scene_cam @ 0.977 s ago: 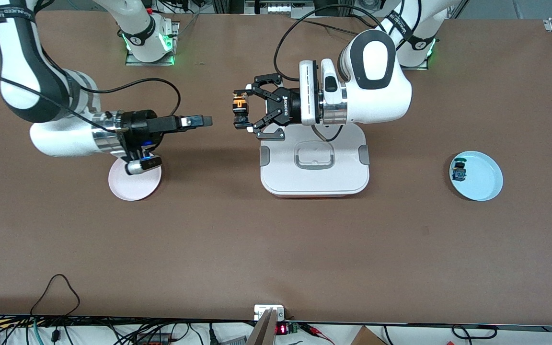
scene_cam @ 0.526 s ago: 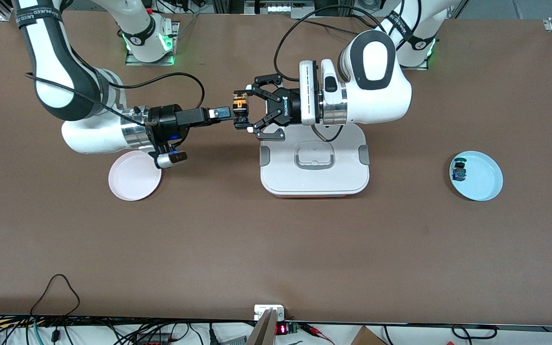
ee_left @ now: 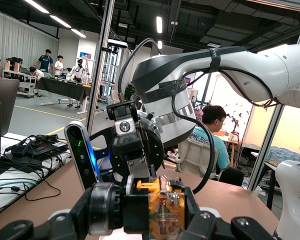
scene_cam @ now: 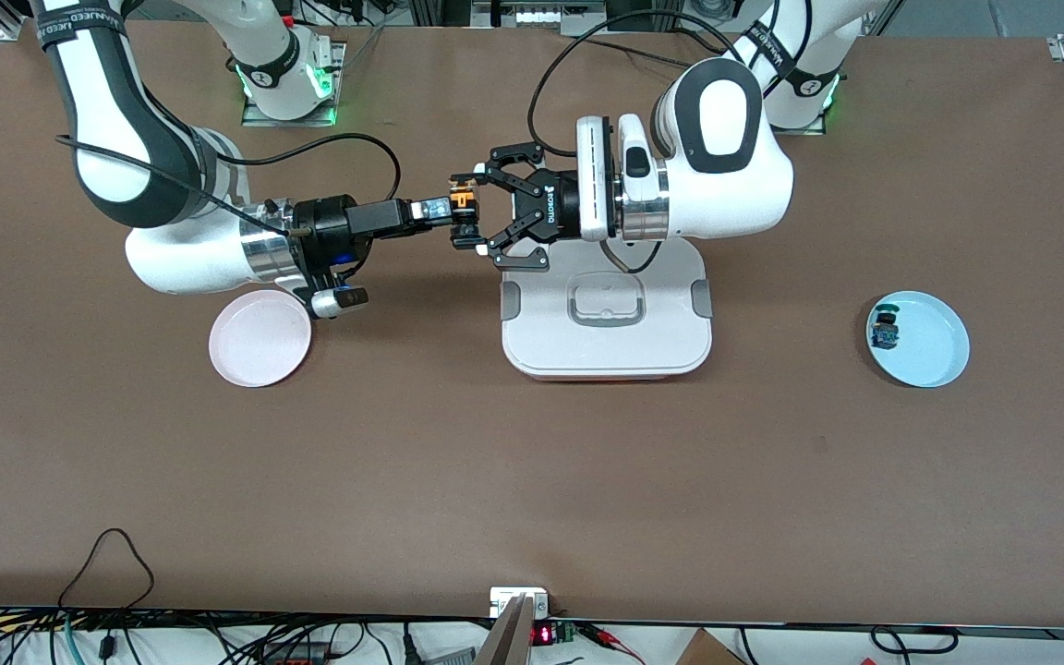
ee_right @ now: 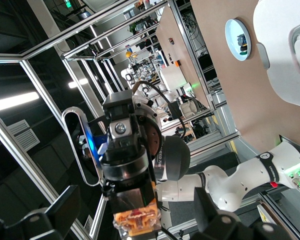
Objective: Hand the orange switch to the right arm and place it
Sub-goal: 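Grasp the orange switch with the right gripper from the left gripper, then open the left gripper and withdraw it while the right gripper holds the switch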
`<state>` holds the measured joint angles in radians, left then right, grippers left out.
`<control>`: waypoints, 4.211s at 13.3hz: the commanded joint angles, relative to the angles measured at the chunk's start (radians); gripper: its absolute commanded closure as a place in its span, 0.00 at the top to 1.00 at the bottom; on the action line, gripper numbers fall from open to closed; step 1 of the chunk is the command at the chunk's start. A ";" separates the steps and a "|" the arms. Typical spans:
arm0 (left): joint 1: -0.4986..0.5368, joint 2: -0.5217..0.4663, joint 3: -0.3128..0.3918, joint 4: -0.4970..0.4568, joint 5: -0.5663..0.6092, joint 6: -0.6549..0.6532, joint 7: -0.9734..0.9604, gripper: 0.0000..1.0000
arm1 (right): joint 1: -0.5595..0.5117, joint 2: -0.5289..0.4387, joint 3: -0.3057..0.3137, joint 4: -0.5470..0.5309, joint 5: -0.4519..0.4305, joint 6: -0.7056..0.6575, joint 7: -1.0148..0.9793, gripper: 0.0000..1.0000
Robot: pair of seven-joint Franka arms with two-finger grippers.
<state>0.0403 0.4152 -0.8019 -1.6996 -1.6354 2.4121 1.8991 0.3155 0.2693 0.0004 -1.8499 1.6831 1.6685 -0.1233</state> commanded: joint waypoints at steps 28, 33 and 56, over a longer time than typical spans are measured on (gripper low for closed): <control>0.016 -0.001 -0.007 0.003 -0.032 -0.016 0.012 1.00 | 0.014 -0.016 -0.002 -0.003 0.018 0.011 -0.068 0.00; 0.070 -0.004 -0.002 -0.014 0.031 -0.125 -0.031 1.00 | -0.022 -0.016 -0.005 -0.005 0.006 0.011 -0.076 0.00; 0.279 -0.027 -0.002 0.236 1.242 -0.921 -1.280 1.00 | -0.227 -0.039 -0.008 -0.017 -1.568 0.193 -0.858 0.00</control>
<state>0.3214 0.3973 -0.7981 -1.5140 -0.5010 1.5678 0.7425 0.0944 0.2419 -0.0162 -1.8449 0.1769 1.8108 -0.8857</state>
